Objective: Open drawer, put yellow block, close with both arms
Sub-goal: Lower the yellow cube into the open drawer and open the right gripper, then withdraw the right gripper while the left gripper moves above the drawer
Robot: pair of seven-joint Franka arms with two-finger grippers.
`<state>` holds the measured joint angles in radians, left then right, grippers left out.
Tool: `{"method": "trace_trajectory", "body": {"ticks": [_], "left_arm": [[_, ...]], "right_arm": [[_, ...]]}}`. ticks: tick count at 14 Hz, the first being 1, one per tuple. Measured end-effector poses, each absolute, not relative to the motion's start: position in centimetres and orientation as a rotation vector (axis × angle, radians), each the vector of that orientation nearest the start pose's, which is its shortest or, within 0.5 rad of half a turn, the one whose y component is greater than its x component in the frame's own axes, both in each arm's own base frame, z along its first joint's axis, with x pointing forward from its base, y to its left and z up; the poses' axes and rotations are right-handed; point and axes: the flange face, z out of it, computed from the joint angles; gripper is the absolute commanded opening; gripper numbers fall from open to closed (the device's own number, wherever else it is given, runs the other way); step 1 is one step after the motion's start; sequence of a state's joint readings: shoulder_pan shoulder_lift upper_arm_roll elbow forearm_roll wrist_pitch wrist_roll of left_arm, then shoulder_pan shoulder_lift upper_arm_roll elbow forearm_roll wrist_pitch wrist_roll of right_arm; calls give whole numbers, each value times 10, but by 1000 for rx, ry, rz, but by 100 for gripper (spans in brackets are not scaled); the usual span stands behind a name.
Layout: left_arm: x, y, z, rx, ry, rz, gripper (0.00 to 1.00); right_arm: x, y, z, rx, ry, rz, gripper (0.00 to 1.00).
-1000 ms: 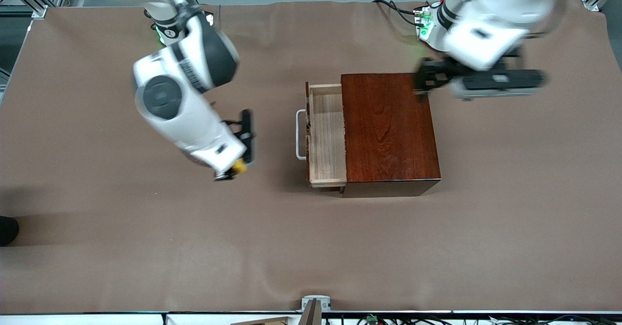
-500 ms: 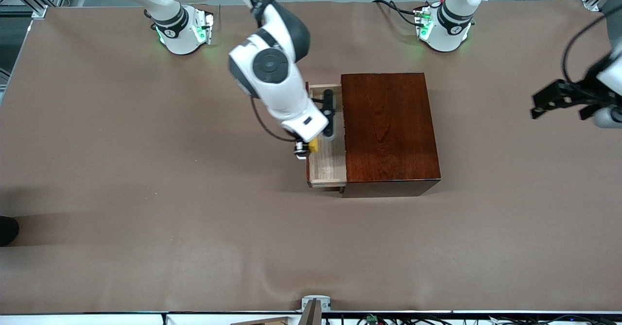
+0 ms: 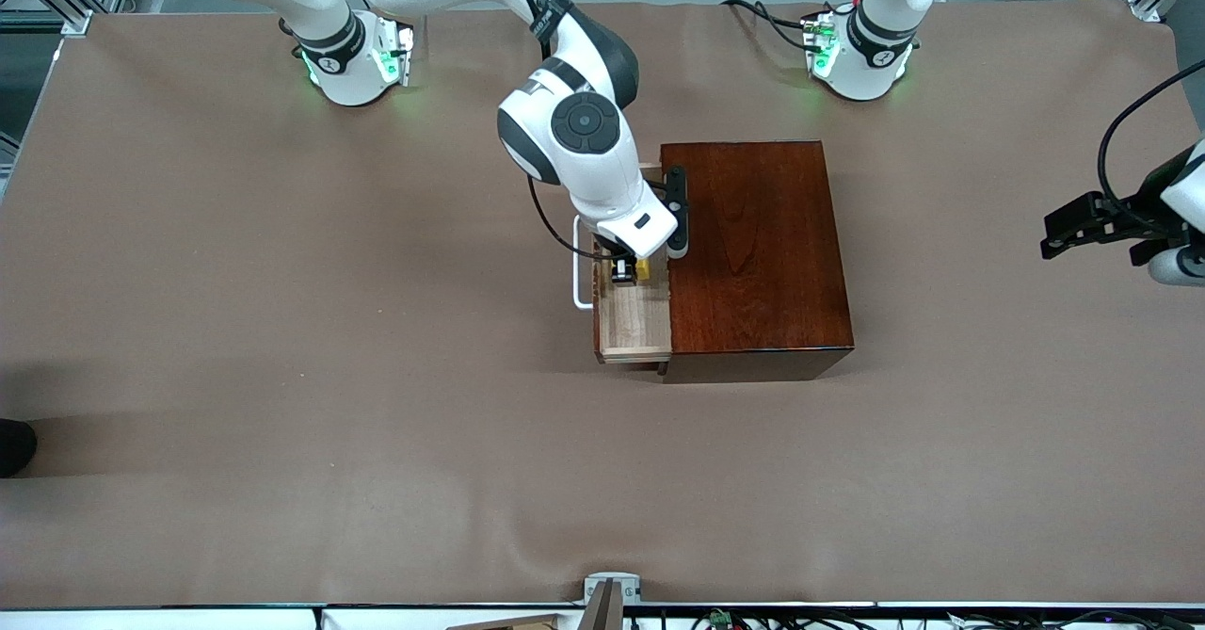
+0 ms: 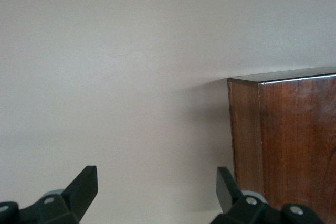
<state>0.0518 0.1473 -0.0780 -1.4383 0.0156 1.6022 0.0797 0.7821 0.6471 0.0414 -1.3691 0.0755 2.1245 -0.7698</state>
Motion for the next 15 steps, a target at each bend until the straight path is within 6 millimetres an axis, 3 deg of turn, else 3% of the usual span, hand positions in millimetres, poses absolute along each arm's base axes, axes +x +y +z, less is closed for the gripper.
{"method": "trace_trajectory", "body": {"ticks": [1,2,3,6,10,12,15], "left_arm": [[603,-11,601,-3133,166,-24,100],[604,-11,599,-3133,166,-24,100],[604,-11,597,-3133,166,-25,100],[604,-11,595,-3133,167,-24,100],[605,-11,595,-3133,169,-25,100],[605,-14,595,-3133,176,-29,100],[604,-30,598,-3135,220,-39,100]], "right_arm": [[502,540,342,-2176,-2129,-150,3],[500,542,336,-2172,-2133,-138,55],[498,544,333,-2169,-2137,-130,100],[499,546,336,-2166,-2140,-141,100],[508,540,367,-2186,-2129,-188,100],[518,516,402,-2254,-2084,-140,100],[549,446,464,-2404,-1968,-90,100]]}}
